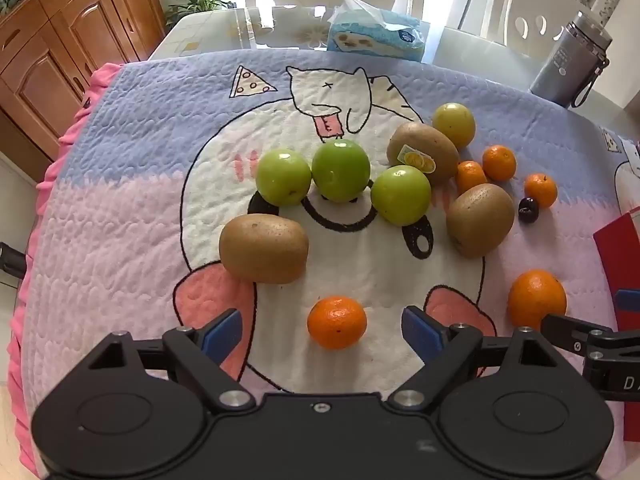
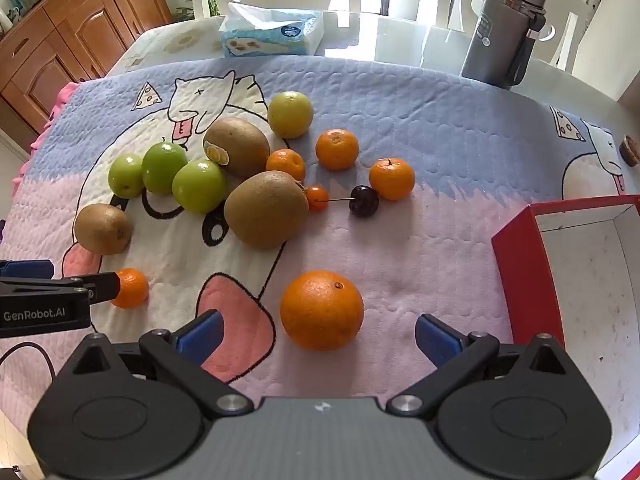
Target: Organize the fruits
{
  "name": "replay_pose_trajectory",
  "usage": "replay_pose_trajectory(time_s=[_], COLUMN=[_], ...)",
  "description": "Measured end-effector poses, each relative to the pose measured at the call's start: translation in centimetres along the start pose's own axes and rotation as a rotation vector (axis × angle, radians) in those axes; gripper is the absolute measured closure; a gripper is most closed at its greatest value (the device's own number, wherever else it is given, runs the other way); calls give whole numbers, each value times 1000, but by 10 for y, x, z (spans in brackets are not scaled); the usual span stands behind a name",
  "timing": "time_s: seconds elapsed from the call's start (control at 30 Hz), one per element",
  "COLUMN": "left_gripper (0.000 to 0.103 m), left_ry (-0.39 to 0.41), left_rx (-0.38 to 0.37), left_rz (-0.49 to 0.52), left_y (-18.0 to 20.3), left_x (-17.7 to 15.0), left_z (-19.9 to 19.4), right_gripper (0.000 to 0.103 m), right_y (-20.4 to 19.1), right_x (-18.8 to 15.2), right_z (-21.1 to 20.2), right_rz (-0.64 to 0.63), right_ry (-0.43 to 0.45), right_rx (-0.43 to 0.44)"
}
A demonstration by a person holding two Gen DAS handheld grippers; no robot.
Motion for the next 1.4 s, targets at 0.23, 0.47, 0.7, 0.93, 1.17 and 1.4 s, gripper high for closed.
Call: replay_pose_trajectory(time_s=[0.23,0.47,0.7,0.93,1.17,1.4], left_gripper=[0,0,0,0,0,0], left_ry=[-6,-11,-19,-17,-26,-31], left_rx=[-10,-46,-52,-49,-41,-40], left_rz=[-41,-105,-96,-99,-100,-99], left_y=[-3,-14,-14,-15,-15,-16], left_x=[-4,-6,-8,-8,-8,-9], left_z=[-2,0,2,2,3,4], right_gripper=[0,0,0,0,0,0], right_y=[6,-9,-7,-7,-6,-7], right_x=[-1,0,-3,-4,-4,-3], right_z=[2,-7,-3,-3,-2,-3], right_rz=[5,6,1,4,6,9], right_ry=[-4,5,9,8,11,12], right_rx=[4,22,27,28,25,24])
Point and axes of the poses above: each gripper's, at about its wrist camera, not at the fingertips, and z roughly the way its jaws point, y to its right, x to its top, the point moved 2 cm from there along z, roughly the way its jaws point, and after that the axes turned 4 degrees about -x, right-handed, at the moved point
